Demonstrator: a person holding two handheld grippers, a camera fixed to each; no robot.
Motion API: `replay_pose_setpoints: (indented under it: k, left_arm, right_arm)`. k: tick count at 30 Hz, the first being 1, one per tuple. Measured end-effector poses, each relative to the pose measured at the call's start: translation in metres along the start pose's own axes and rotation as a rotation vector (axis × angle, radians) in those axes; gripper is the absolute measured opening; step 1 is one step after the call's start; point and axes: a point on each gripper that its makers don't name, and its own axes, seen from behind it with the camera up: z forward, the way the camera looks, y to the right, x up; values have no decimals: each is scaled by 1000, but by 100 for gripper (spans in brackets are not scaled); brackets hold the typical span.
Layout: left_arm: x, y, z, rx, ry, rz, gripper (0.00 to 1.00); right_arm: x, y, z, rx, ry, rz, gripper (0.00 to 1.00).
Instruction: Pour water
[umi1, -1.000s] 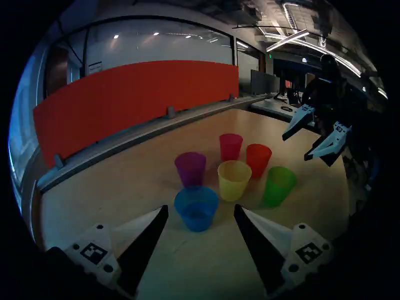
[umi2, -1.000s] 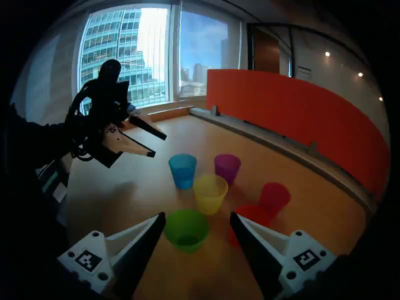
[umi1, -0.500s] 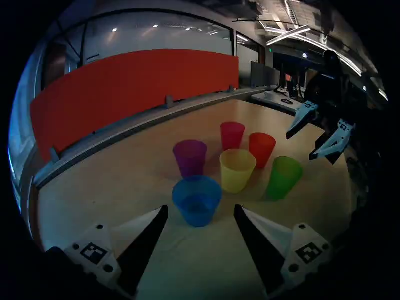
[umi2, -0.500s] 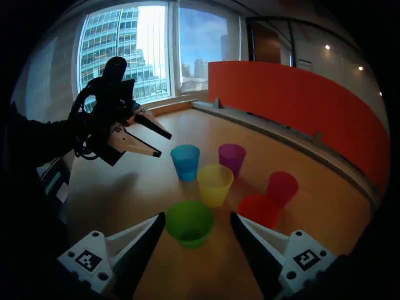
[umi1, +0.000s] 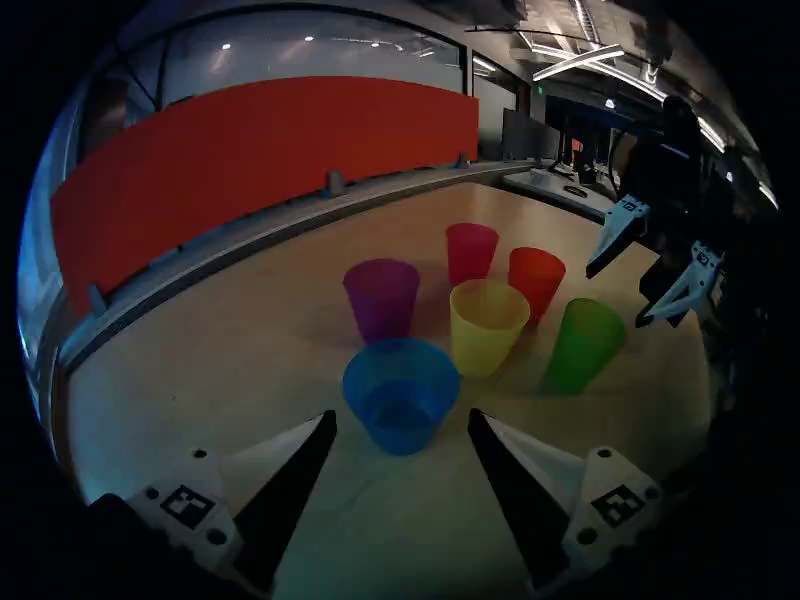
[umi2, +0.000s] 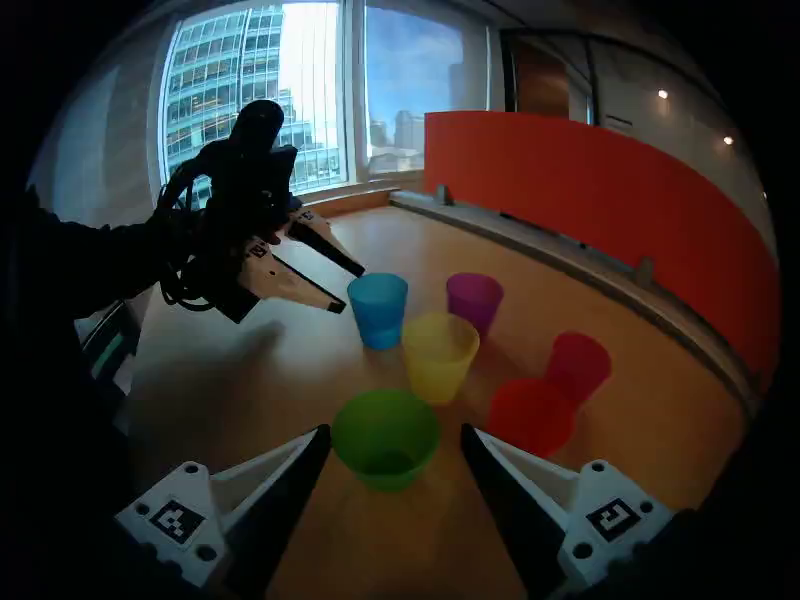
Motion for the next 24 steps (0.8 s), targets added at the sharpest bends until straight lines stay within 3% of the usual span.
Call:
replay_pose_setpoints:
  k: [10,24]
  left_arm:
    - [-2,-4,20,-5,-26,14,98]
    - [3,-4,35,-10,-39,31,98]
  right_arm:
    - [-3,2,2,-1,-5,7,100]
    - [-6,5,2,0,-2,22,100]
